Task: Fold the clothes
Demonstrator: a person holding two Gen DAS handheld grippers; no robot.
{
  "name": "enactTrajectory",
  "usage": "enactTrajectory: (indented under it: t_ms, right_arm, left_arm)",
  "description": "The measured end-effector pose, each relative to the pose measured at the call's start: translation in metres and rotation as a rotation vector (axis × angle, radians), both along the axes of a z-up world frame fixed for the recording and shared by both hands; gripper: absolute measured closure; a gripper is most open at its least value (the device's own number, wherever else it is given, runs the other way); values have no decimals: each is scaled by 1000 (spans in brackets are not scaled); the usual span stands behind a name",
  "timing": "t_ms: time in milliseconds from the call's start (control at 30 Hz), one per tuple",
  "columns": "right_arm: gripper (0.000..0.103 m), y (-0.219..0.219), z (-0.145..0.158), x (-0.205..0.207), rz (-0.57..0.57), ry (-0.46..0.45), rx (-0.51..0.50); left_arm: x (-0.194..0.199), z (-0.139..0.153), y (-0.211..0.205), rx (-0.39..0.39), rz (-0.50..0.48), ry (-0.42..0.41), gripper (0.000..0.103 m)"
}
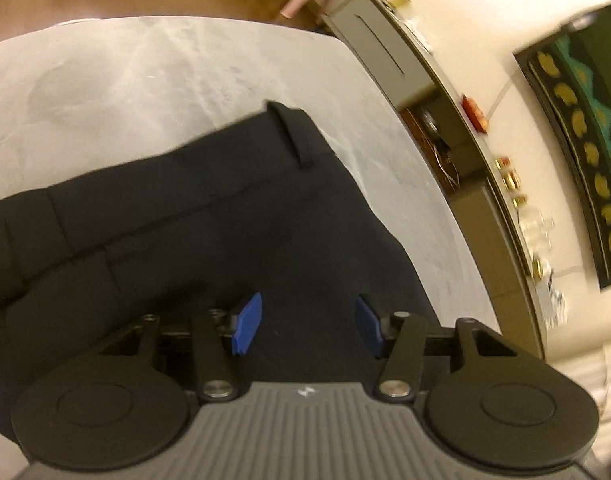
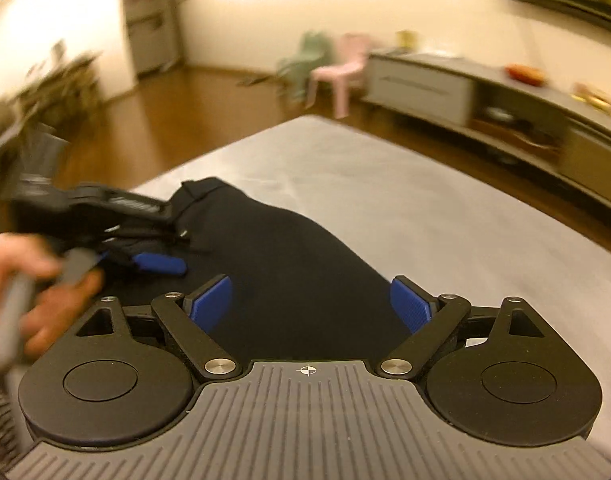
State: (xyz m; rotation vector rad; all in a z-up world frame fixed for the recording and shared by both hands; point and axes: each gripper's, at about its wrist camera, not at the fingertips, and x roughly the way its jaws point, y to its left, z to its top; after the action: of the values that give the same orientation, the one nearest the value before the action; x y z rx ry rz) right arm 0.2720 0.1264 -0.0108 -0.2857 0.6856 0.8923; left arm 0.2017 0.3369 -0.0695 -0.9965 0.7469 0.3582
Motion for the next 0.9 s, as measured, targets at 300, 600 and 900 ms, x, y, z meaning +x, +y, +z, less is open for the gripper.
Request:
enactTrajectory:
  t_ms: [300,600,900]
  right_arm:
    - [98,89,-47,35,252,-16,-81]
    - [103,63,-43,-103,429,-316,-139]
    - [103,70,-64,-126,446,-335,-239]
  left_arm:
    - [-27,23,37,57,138,-82,49]
    - [-13,41,16,27,-12,-218,38]
    - [13,6,-12,194,-72,-12,93]
